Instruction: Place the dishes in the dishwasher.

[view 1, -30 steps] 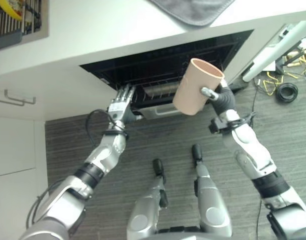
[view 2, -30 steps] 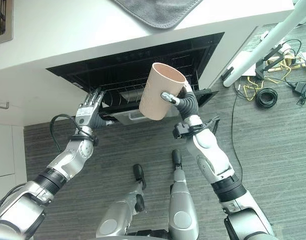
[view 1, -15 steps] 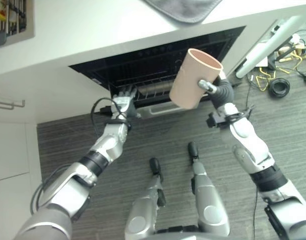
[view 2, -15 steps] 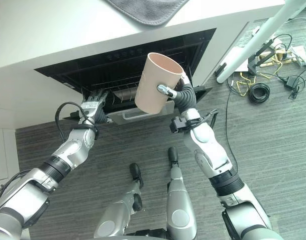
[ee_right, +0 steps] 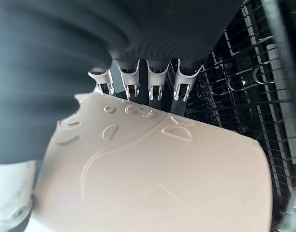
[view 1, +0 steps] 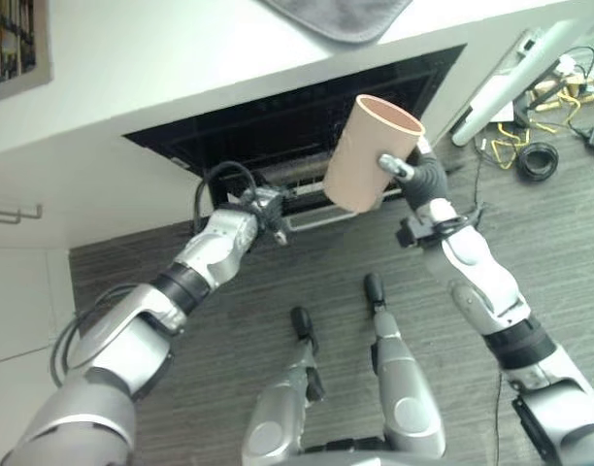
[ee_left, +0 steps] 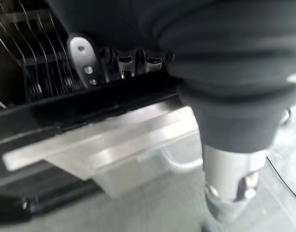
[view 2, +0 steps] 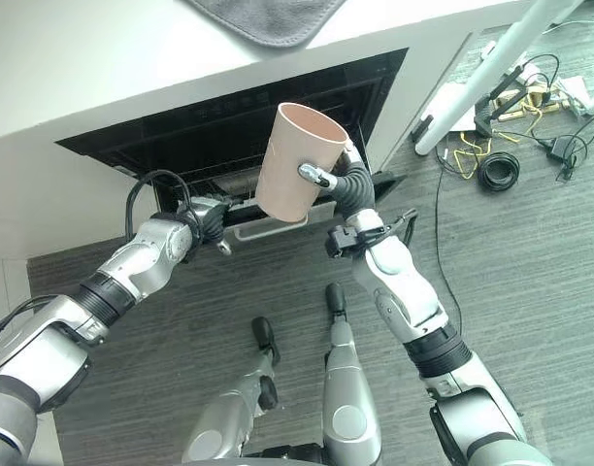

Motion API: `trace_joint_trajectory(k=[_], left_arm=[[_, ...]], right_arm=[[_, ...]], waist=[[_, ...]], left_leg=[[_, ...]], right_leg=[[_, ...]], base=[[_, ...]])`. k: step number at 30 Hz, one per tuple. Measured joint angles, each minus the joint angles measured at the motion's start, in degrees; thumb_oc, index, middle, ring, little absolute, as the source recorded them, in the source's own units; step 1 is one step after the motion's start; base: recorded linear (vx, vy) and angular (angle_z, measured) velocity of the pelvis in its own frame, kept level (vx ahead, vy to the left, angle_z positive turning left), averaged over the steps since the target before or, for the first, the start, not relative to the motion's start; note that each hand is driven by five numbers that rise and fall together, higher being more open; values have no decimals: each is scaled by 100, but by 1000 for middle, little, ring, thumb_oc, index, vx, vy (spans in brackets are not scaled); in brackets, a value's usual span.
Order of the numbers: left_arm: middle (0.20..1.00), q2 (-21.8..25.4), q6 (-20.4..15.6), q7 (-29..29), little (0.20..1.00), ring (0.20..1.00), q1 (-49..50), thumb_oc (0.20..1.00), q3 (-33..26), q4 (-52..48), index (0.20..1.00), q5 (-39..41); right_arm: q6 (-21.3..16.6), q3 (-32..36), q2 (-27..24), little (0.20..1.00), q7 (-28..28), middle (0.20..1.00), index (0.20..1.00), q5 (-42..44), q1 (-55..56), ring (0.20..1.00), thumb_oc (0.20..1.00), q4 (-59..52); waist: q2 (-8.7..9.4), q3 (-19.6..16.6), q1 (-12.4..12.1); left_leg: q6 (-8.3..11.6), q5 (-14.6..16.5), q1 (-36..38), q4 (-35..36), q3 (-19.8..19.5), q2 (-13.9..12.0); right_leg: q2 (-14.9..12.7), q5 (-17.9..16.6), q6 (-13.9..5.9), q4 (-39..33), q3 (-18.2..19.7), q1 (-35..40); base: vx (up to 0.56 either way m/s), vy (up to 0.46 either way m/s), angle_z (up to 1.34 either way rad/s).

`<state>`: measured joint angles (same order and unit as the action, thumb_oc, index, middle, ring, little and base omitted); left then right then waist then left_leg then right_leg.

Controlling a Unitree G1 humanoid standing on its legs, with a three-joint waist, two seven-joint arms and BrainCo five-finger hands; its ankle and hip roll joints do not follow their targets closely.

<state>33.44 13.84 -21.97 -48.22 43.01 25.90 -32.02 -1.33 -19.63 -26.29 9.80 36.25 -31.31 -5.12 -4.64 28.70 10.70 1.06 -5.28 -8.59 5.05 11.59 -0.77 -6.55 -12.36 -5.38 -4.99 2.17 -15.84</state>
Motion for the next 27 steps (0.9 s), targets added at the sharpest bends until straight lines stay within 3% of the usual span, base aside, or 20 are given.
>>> trace_joint_trajectory(k=[9,27], left_arm=[[1000,-167,61,-1237,1000,1000,-82,1000,552,82,1000,444],[1000,-3,27,-1367,1000,1000,-145,1000,644,-178,1000,605]], right_arm=[[244,-6,8,200,-3,200,200,-3,-23,200,200,5],[339,2,2,200,6,200,200,-31,-30,200,200,11]], waist=[[-190,-2,53],[-197,5,16]], left_leg=[[2,1,56,1,11,2],[2,0,-46,1,-12,-5]], right_leg=[[-4,-6,-7,-1,17,46],[0,-1,-8,0,-18,-27]], base=[[1,2,0],[1,-2,0]])
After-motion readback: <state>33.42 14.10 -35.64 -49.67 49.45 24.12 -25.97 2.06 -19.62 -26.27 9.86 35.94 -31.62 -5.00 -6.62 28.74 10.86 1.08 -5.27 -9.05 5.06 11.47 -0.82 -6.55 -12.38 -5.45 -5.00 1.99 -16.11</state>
